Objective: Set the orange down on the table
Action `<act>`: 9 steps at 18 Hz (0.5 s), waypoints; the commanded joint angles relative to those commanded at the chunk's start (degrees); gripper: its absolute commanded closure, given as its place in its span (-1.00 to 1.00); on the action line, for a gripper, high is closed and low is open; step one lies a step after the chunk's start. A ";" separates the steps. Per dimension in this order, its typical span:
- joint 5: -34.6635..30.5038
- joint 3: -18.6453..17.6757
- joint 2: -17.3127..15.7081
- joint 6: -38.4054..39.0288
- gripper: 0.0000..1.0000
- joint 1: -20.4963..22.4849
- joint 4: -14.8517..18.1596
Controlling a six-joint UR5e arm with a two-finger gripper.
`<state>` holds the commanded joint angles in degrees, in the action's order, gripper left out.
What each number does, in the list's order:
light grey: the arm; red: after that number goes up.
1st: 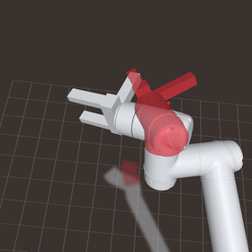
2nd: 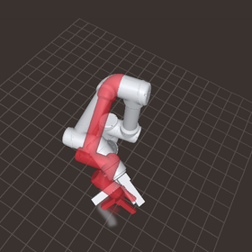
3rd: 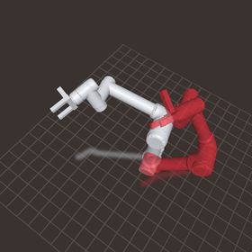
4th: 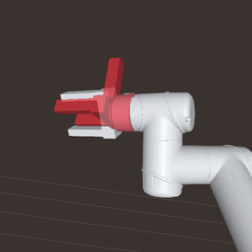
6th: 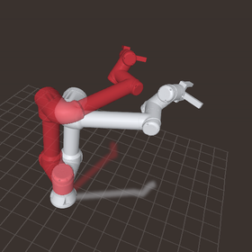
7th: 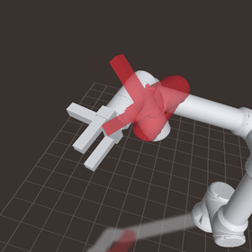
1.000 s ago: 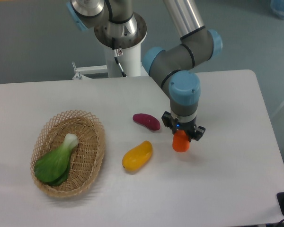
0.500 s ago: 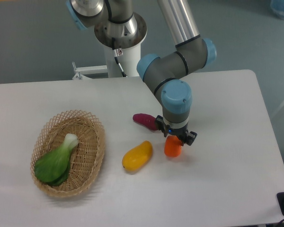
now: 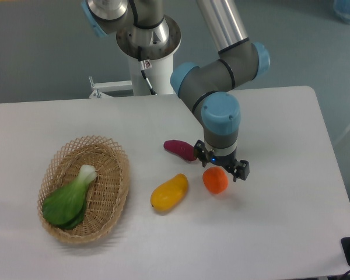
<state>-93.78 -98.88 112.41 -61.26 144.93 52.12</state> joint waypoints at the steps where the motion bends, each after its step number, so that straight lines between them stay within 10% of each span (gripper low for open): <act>1: 0.00 0.00 -0.09 0.00 -1.00 0.26 0.00; 9: 6.23 3.96 -0.53 -1.92 -1.00 6.94 0.70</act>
<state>-87.55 -94.93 111.89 -63.18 151.87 52.82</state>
